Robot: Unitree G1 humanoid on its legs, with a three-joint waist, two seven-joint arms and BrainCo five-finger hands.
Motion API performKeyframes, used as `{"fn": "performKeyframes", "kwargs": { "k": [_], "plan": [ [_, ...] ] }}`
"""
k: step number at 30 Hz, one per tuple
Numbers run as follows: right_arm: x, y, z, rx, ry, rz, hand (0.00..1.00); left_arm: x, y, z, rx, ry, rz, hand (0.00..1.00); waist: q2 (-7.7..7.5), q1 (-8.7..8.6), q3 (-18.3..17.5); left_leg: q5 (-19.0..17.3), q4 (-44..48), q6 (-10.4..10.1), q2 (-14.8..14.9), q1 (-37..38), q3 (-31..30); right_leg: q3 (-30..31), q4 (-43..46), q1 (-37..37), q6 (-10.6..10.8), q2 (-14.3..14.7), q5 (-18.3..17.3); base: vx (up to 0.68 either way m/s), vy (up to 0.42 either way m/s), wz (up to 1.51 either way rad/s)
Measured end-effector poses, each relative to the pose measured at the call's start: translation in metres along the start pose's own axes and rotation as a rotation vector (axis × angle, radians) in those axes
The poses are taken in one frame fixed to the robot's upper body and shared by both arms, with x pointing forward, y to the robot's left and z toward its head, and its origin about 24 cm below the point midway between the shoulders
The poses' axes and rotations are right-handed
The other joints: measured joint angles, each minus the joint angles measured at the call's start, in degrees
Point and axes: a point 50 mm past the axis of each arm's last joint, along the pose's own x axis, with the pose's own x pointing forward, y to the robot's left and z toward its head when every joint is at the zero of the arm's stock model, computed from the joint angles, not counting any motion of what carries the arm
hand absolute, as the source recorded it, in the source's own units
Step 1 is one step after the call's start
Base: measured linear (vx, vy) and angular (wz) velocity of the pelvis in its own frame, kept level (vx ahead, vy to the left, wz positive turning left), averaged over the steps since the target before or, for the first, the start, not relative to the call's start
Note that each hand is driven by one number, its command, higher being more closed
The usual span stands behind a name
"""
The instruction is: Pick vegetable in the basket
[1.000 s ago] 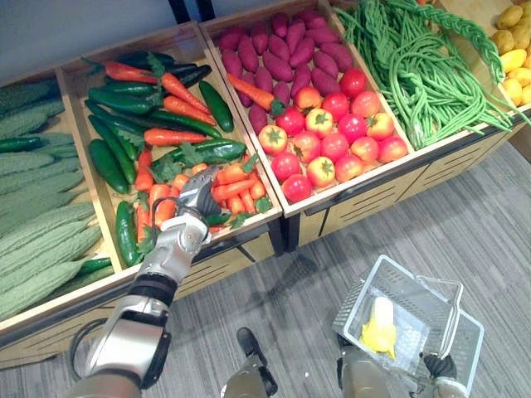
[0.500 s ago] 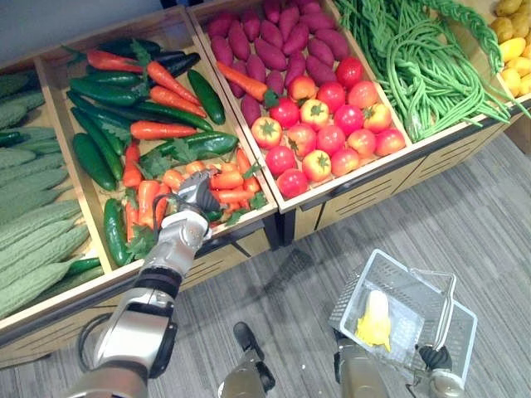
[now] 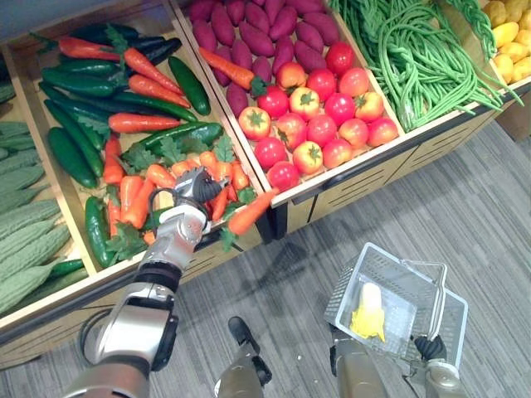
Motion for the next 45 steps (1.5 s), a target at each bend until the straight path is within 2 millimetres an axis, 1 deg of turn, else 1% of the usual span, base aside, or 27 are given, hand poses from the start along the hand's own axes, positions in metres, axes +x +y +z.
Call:
{"fn": "performKeyframes", "kwargs": {
  "k": [6,10,13,17,21,22,25,27,28,30,31,32,34,36,37,39,45],
  "plan": [
    [-0.001,-0.001,-0.002,-0.001,0.005,-0.001,1.0,0.003,0.004,0.0,0.003,0.022,0.024,1.0,0.03,-0.59,0.0,0.2,0.0,0.0,0.0,0.6,-1.2,-0.7,0.1,1.0,0.0,-0.1,0.0,0.04,-0.007,0.05],
    [-0.004,-0.003,-0.011,-0.006,0.028,-0.007,1.0,0.003,0.008,-0.002,0.003,0.048,0.045,1.0,0.12,-0.46,-0.1,0.3,0.0,0.0,0.1,1.4,-2.3,-2.0,0.1,2.7,0.0,-0.2,0.0,0.01,-0.008,0.15],
    [-0.005,-0.004,-0.013,-0.006,0.033,-0.009,1.0,0.006,0.022,0.005,-0.021,0.025,0.124,1.0,0.13,-0.25,-0.1,0.1,0.0,-0.2,-0.1,1.3,-3.3,-2.8,0.1,3.0,0.0,-0.5,0.0,-0.01,0.001,0.15],
    [-0.007,-0.008,-0.019,-0.016,0.051,-0.024,1.0,0.008,0.035,0.017,-0.034,-0.02,0.195,1.0,0.33,0.85,-0.2,0.4,0.0,0.0,-0.4,1.5,-3.7,-3.5,0.1,3.8,0.0,-0.9,0.0,0.0,-0.001,0.1],
    [-0.007,-0.008,-0.02,-0.017,0.057,-0.025,1.0,0.009,0.049,0.021,-0.057,-0.029,0.28,1.0,0.4,0.79,-0.2,0.7,0.0,0.4,-1.0,1.5,-4.7,-4.2,0.1,4.3,0.0,-1.1,0.0,0.02,0.002,0.11],
    [-0.008,-0.009,-0.021,-0.015,0.061,-0.027,1.0,0.008,0.052,0.023,-0.06,-0.038,0.293,0.0,0.43,0.82,-0.3,0.9,0.0,0.6,-1.1,1.5,-4.8,-4.5,0.1,4.5,0.0,-1.0,0.0,0.02,-0.011,0.1],
    [-0.008,-0.008,-0.022,-0.011,0.064,-0.027,1.0,0.007,0.053,0.023,-0.062,-0.039,0.313,0.0,0.51,0.93,-0.5,0.9,0.0,0.6,-1.1,1.6,-4.9,-4.7,0.1,4.7,0.0,-1.1,0.0,0.01,-0.005,0.04],
    [-0.008,-0.007,-0.022,-0.011,0.065,-0.026,1.0,0.003,0.05,0.016,-0.07,-0.015,0.306,0.0,0.65,0.8,-0.7,1.0,0.0,0.7,-1.2,1.5,-4.9,-4.7,0.1,4.7,0.0,-1.1,0.0,0.0,0.0,0.0],
    [-0.008,-0.008,-0.022,-0.009,0.068,-0.028,1.0,0.001,0.045,0.009,-0.098,0.015,0.285,0.0,0.78,0.7,-0.9,1.0,0.0,0.7,-1.2,1.6,-4.9,-4.7,0.1,4.7,0.0,-1.1,0.0,0.03,-0.008,-0.01],
    [-0.008,-0.01,-0.025,0.002,0.085,-0.04,1.0,-0.001,0.035,0.0,-0.188,0.082,0.256,0.0,0.89,0.73,-0.9,1.1,0.0,0.8,-1.2,1.6,-4.9,-4.7,0.1,4.7,0.0,-1.0,0.0,0.0,0.0,0.0],
    [-0.008,-0.011,-0.026,0.007,0.097,-0.045,1.0,-0.002,0.028,-0.005,-0.295,0.137,0.238,0.0,0.89,0.78,-0.9,1.2,0.0,0.9,-1.2,1.6,-5.0,-4.7,0.1,4.7,0.0,-1.0,0.0,0.0,0.0,0.0],
    [-0.008,-0.011,-0.027,0.007,0.102,-0.045,1.0,-0.003,0.022,-0.008,-0.361,0.172,0.224,0.0,0.88,0.78,-1.0,1.3,0.0,1.0,-1.2,1.6,-5.0,-4.7,0.1,4.7,0.0,-1.0,0.0,0.0,0.0,0.0],
    [-0.008,-0.011,-0.028,0.007,0.108,-0.044,1.0,-0.008,0.013,-0.012,-0.432,0.213,0.206,0.0,0.87,0.61,-1.0,1.3,0.0,1.1,-1.3,1.6,-4.9,-4.6,0.1,4.7,0.0,-1.1,0.0,0.03,-0.007,-0.01],
    [-0.009,-0.011,-0.03,0.01,0.12,-0.047,1.0,-0.013,-0.001,-0.013,-0.46,0.237,0.175,0.0,0.86,0.65,-1.0,1.4,0.0,1.1,-1.3,1.6,-4.9,-4.5,0.1,4.6,0.0,-1.0,0.0,0.04,-0.011,-0.01],
    [-0.009,-0.011,-0.03,0.01,0.12,-0.047,1.0,-0.013,-0.002,-0.013,-0.462,0.241,0.171,0.0,0.86,0.65,-1.0,1.4,0.0,1.1,-1.3,1.6,-4.9,-4.5,0.1,4.6,0.0,-1.0,0.0,0.0,0.0,0.0],
    [-0.008,-0.011,-0.029,0.011,0.118,-0.046,1.0,-0.016,-0.011,-0.016,-0.475,0.272,0.147,0.0,0.86,0.65,-1.0,1.4,0.0,1.1,-1.3,1.8,-4.8,-4.2,0.1,4.6,0.0,-1.0,0.0,0.03,-0.012,-0.06],
    [-0.008,-0.01,-0.028,0.007,0.114,-0.042,1.0,-0.023,-0.025,-0.02,-0.497,0.32,0.117,0.0,0.79,0.59,-1.0,1.4,0.0,1.0,-1.3,1.8,-4.3,-3.2,0.1,3.9,0.1,-0.9,0.0,0.03,-0.013,-0.08]
  ]
}}
